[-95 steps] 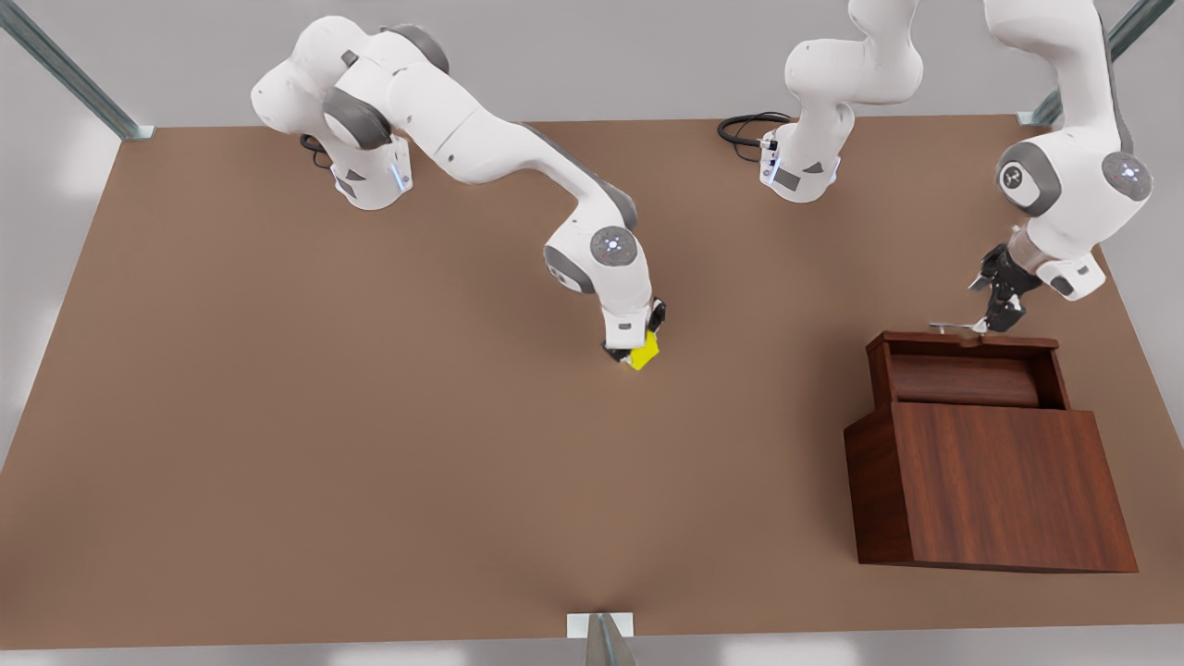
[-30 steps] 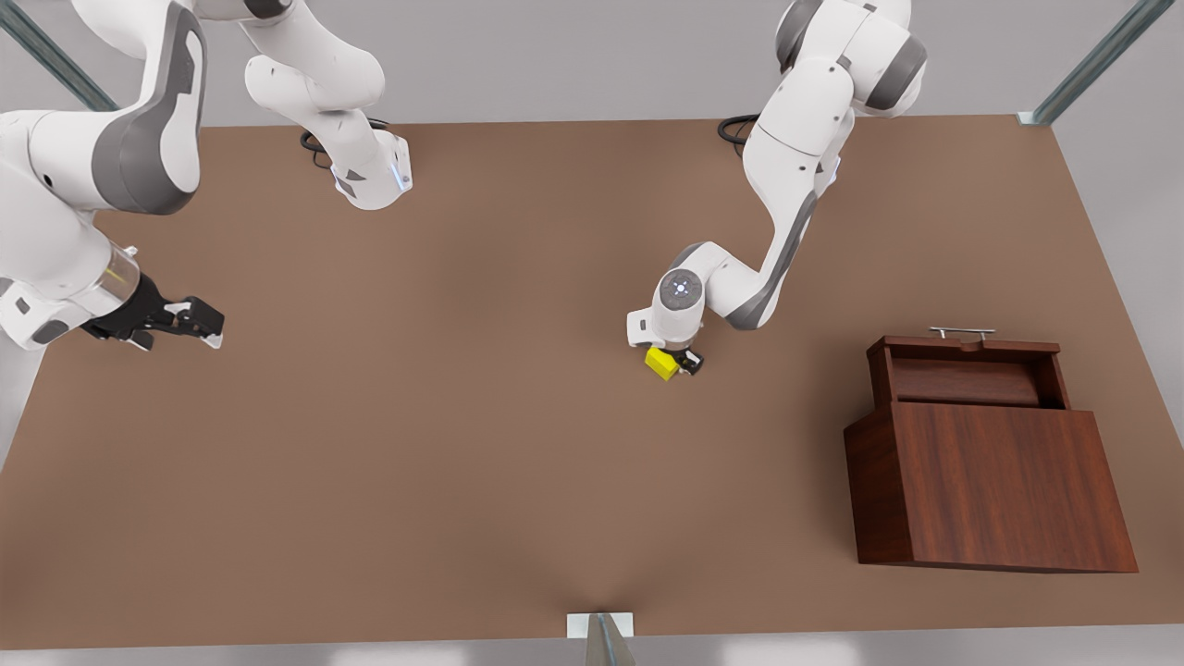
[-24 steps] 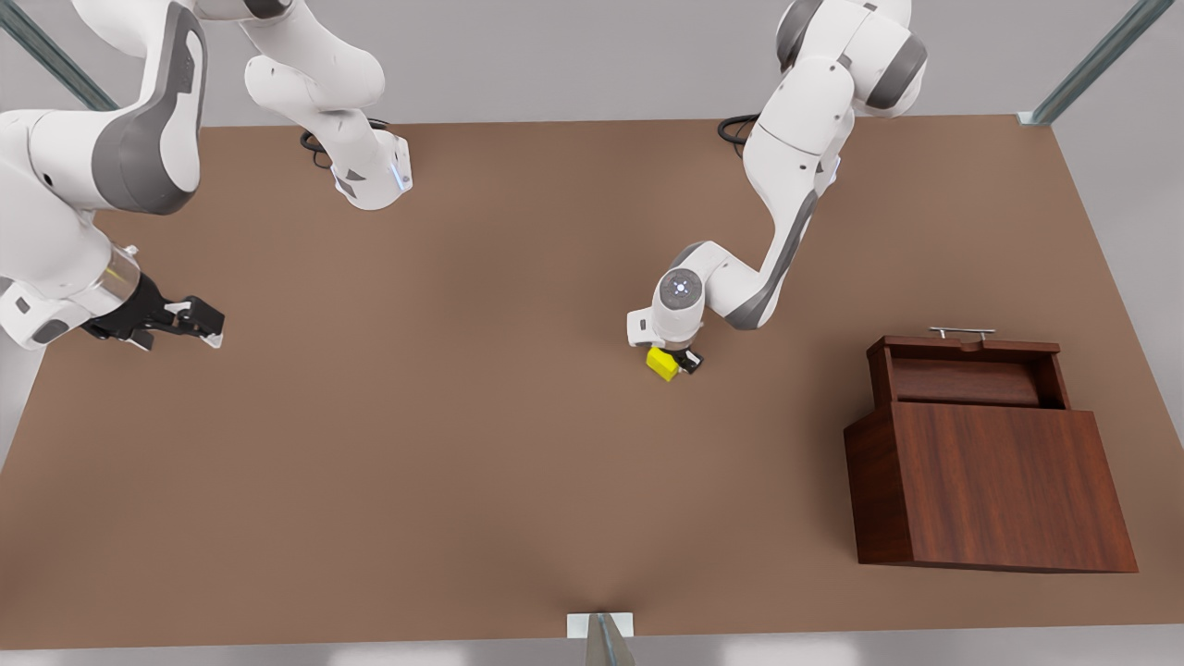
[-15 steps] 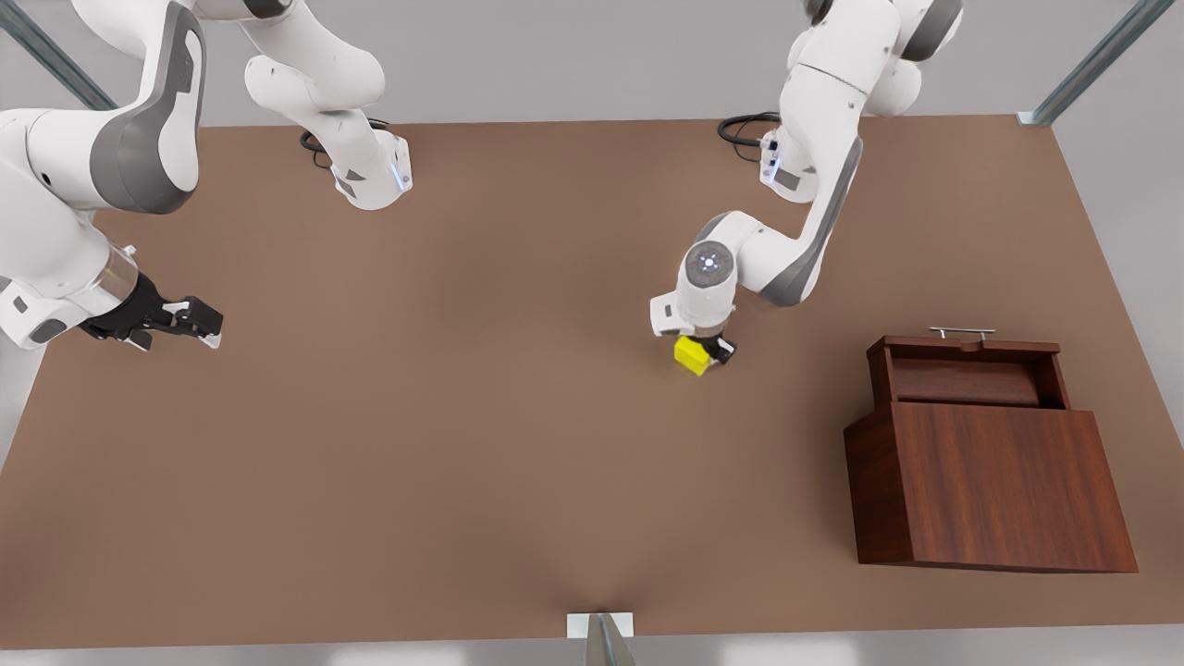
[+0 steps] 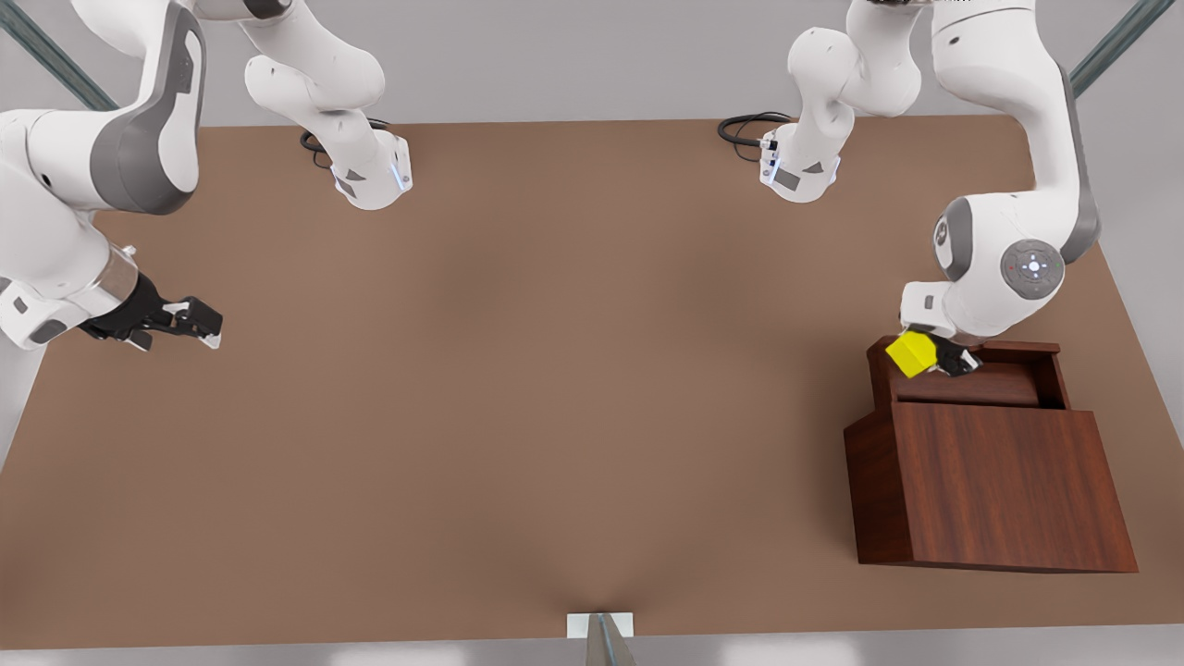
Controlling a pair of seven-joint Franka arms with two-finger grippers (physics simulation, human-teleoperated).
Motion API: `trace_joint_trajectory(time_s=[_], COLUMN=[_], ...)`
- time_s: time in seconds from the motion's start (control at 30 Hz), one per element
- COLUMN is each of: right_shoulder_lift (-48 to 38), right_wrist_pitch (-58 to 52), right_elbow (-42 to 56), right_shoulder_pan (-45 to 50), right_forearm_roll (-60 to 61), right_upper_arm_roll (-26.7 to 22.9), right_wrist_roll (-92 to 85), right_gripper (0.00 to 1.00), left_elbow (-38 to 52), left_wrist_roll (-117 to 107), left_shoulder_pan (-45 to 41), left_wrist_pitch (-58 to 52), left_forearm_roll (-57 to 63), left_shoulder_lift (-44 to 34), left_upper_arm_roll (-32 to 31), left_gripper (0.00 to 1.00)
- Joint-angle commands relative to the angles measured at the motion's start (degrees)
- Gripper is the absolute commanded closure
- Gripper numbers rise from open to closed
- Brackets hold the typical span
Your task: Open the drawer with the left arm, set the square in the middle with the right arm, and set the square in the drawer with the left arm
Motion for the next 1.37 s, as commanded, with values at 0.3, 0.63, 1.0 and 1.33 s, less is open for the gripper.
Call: trace_joint_trajectory(time_s=[0.3,0.63,1.0,1.33], right_shoulder_lift=[0.0,0.1,0.1,0.0], right_wrist_pitch=[0.1,0.4,0.0,-0.1], right_elbow=[0.0,0.0,0.8,0.8], right_shoulder_pan=[-0.2,-0.2,-0.3,-0.9], right_forearm_roll=[0.0,0.0,0.0,1.5], right_upper_arm_roll=[0.0,0.0,-0.1,-0.2], right_wrist_roll=[0.0,0.0,0.0,0.0], right_gripper=[0.00,0.00,0.00,0.00], left_elbow=[0.1,0.1,22.4,28.4], left_wrist_roll=[12.9,13.0,-56.1,-67.8], left_shoulder_pan=[1.9,2.5,21.9,30.1], left_wrist_pitch=[6.7,7.0,-10.5,-11.6], left_forearm_roll=[-3.6,-4.9,-7.8,-2.0], left_shoulder_lift=[5.7,7.5,3.7,1.1], left_upper_arm_roll=[5.1,5.1,-23.8,-37.1], left_gripper=[0.31,0.00,0.00,0.00])
